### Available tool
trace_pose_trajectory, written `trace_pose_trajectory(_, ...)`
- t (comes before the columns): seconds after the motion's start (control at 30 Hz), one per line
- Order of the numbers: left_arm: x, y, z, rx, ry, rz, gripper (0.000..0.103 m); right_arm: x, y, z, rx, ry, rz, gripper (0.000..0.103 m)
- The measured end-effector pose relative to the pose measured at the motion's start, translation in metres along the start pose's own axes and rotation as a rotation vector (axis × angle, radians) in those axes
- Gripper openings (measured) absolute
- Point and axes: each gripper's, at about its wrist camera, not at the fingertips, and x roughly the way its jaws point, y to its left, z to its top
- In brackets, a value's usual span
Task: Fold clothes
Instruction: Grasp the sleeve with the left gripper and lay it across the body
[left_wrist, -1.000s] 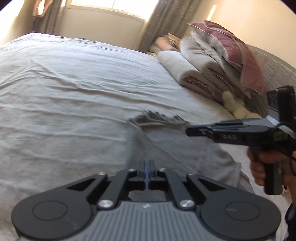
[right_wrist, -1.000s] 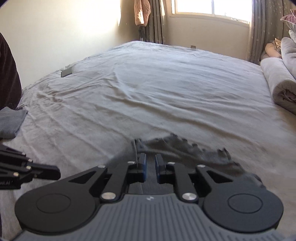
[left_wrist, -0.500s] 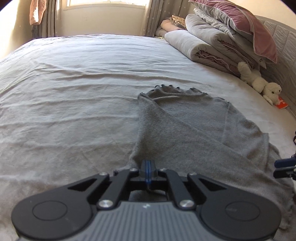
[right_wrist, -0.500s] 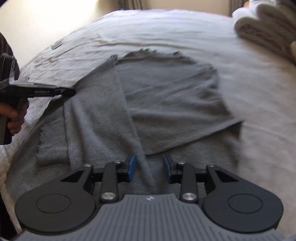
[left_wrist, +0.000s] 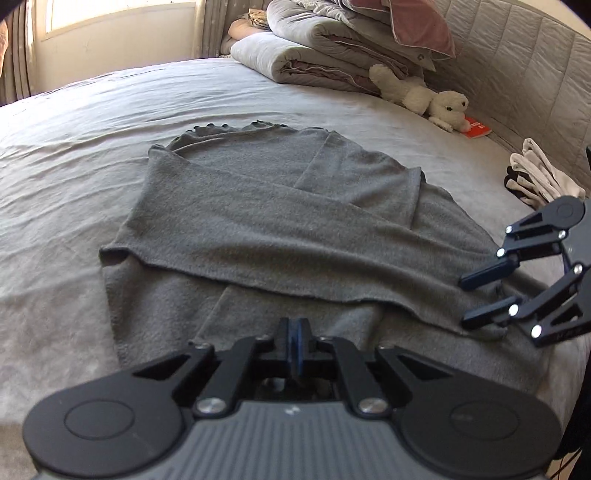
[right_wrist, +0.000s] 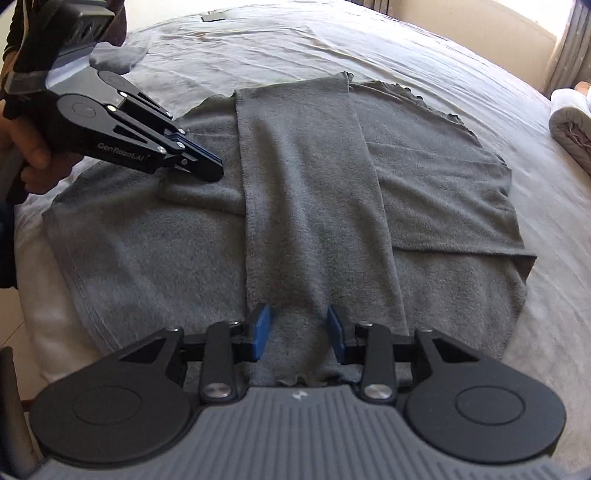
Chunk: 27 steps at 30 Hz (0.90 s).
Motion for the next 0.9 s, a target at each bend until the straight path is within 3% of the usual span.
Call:
trace_pose_trajectory(0.27,-0.009,0.004,-0.009,0.013,0.008,0.004,0.003,-0.017,-0.024,-0.02,0.09,0.011,-0.047,0.039)
trace_pose_trajectory(0.47,-0.016,0.007,-0.011,0.009,0.013,-0.006,0.004,-0.035,-0.031,-0.027,0.137,-0.075,-0.025,0.044)
trace_pose_trajectory(0.53,-0.016,0.006,-0.012,0.011,0.012,-0.004,0.004,-0.033,-0.034,-0.028,0.162,-0.072,-0.033,0.044)
trace_pose_trajectory(0.63,-0.017,0.004,-0.014,0.018,0.008,0.006,0.004,-0.014,-0.033,-0.03,0.136,0.02,-0.08,0.047)
trace_pose_trajectory(0.73,-0.021,0.007,-0.017,-0.005,0.007,0.004,0.005,-0.02,-0.039,-0.032,0.152,0.021,-0.105,0.054)
trace_pose_trajectory(0.9,-0.03,0.021,-0.032,-0.083,0.014,-0.019,0.006,-0.029,-0.045,-0.052,0.198,0.012,-0.086,0.055)
